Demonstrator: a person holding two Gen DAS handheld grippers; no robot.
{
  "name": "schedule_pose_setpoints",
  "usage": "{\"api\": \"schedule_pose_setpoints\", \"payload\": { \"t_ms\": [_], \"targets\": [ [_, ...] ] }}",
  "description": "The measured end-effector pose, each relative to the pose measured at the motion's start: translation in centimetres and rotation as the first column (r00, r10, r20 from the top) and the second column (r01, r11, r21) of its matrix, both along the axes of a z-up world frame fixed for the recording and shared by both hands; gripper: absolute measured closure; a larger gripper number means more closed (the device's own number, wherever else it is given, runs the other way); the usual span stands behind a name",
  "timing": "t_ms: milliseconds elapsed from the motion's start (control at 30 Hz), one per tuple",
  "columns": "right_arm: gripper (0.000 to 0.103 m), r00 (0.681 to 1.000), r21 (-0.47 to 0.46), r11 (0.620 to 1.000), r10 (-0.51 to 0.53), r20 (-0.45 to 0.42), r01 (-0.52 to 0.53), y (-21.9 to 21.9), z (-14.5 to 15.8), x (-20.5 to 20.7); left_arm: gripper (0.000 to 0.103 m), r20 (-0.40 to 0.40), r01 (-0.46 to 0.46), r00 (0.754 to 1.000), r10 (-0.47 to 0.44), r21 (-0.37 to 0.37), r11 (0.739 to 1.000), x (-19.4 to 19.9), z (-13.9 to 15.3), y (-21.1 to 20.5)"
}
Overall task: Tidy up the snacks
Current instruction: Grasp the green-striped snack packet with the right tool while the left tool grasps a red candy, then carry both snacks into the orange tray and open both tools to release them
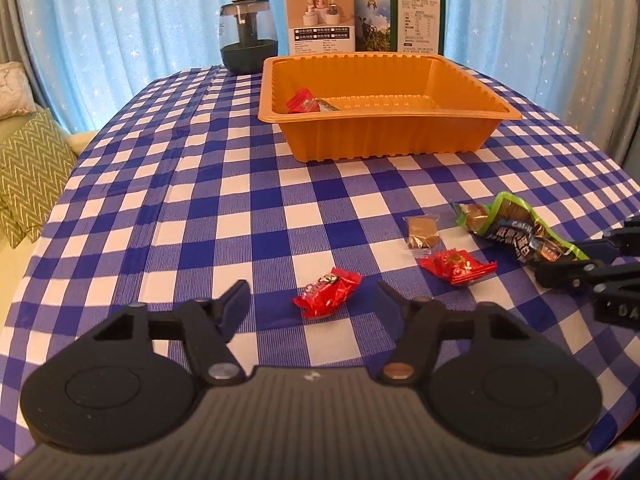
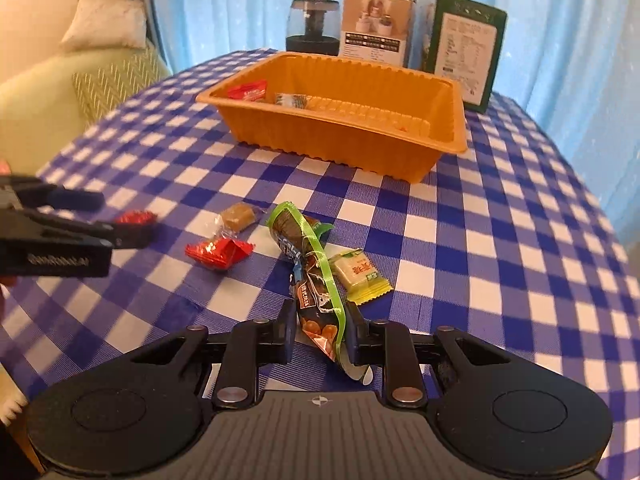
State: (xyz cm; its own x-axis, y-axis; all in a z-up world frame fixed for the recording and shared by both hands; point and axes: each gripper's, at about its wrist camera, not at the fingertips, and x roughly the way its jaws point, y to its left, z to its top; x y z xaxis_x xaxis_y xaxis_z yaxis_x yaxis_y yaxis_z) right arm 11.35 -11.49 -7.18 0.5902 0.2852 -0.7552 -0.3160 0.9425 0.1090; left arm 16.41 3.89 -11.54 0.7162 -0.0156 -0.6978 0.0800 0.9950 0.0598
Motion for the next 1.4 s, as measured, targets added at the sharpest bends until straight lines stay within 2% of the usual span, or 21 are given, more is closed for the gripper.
{"api": "schedule_pose_setpoints", "payload": {
  "t_ms": [100,233,433,567,967,1400],
  "targets": [
    [0.078,1.000,0.039,0.999,-0.025,-0.015,0.025,-0.5,0.2,0.1,0.057,-0.011,0.028,1.000,-0.028,0.024,0.999,0.6,-0.2,-0.2],
    [0.078,0.999,0.063,0.997,-0.043,-0.024,0.045,-0.8,0.4,0.1,0.065,-0.032,0.064,0.998,-0.062,0.037,0.997,1.1,-0.5,-0.6],
    [0.078,0.997,0.100,0.992,-0.068,-0.034,0.071,-1.2,0.5,0.2,0.086,-0.044,0.095,0.995,-0.094,0.034,0.995,1.1,-0.6,-1.2],
    [0.078,0.996,0.127,0.988,-0.083,-0.037,0.087,-1.6,0.7,0.1,0.086,-0.042,0.094,0.995,-0.093,0.036,0.995,0.9,-0.5,-1.3],
    [0.078,0.994,0.202,0.973,-0.113,0.004,0.110,-2.4,2.2,-0.4,0.086,0.006,0.066,0.998,-0.066,-0.023,0.998,0.6,1.4,-1.2],
    [0.078,0.990,0.236,0.964,-0.133,0.042,0.120,-3.0,4.0,0.8,0.086,0.047,0.058,0.997,-0.054,-0.088,0.994,2.5,4.0,-1.7]
  ]
}}
